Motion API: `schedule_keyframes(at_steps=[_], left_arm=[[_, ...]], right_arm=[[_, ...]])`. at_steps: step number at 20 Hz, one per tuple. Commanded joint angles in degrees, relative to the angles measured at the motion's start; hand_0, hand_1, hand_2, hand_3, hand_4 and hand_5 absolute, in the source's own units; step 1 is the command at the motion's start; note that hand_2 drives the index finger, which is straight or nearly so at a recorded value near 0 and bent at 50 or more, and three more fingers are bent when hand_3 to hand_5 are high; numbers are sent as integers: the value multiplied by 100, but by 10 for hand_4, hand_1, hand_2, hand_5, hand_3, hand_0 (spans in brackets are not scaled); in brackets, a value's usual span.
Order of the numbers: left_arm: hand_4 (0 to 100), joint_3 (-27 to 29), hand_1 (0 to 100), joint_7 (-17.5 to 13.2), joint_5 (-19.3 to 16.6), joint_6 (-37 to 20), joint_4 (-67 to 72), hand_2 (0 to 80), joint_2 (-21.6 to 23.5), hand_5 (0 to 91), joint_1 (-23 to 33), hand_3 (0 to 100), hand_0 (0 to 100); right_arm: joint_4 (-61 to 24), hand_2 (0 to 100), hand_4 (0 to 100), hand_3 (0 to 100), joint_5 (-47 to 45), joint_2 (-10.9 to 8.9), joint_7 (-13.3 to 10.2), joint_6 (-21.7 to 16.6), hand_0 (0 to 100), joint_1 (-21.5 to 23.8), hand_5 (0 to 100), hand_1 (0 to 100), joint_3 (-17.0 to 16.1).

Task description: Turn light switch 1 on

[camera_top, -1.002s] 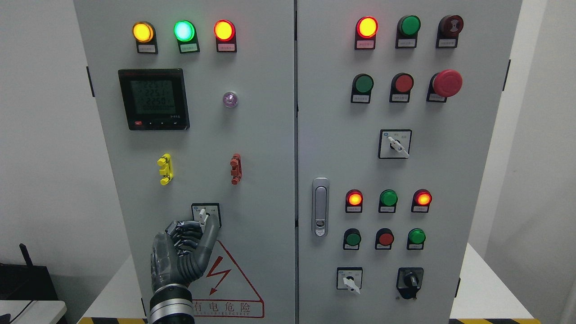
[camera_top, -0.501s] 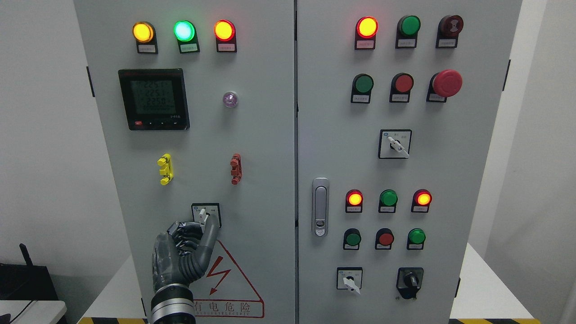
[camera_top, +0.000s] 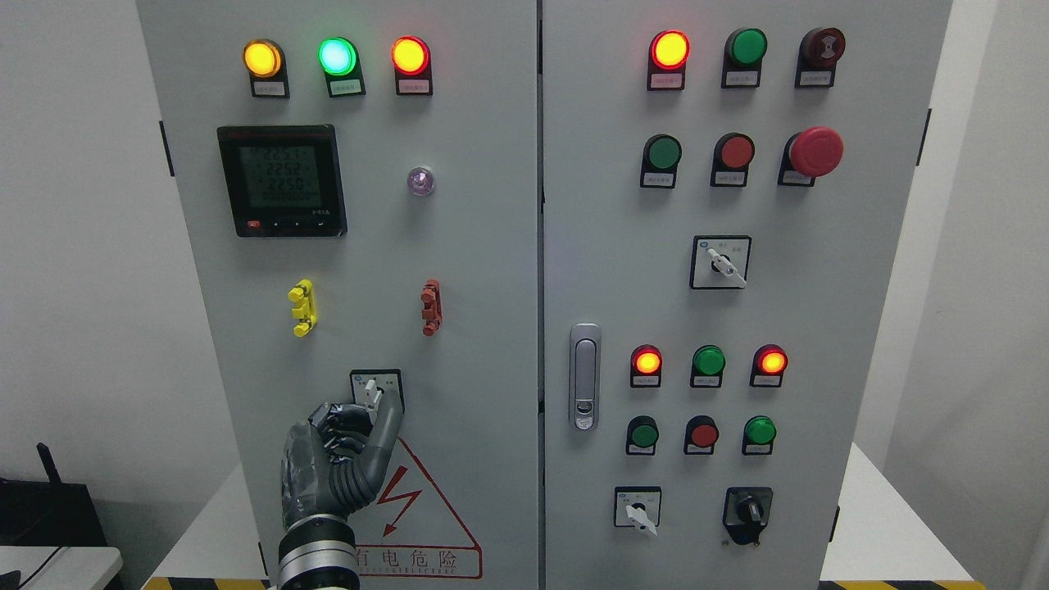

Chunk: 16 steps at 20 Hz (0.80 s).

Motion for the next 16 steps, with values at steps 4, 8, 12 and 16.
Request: schedule_keyframes(at_steps=[4,8,12,16], left_arm=[[756,-24,434,-2,-11,-8,-12,525,7,673,-21,703,151],[757,-24,416,6,-11,-8,-12,524,7,673,-21,703,170],[757,-15,400,7,-11,-8,-12,524,7,672,-21,702,190],[756,-24,396,7,-11,-8,-12,521,7,672,-21,702,199]], right_arm=[[0,0,0,0,-150,0,2,0,120,0,0,389,114],[0,0,0,0,-150,0,2,0,120,0,0,389,114],[0,0,0,0,-150,0,2,0,120,0,0,389,114],[0,0,0,0,-150,0,2,0,120,0,0,389,114]])
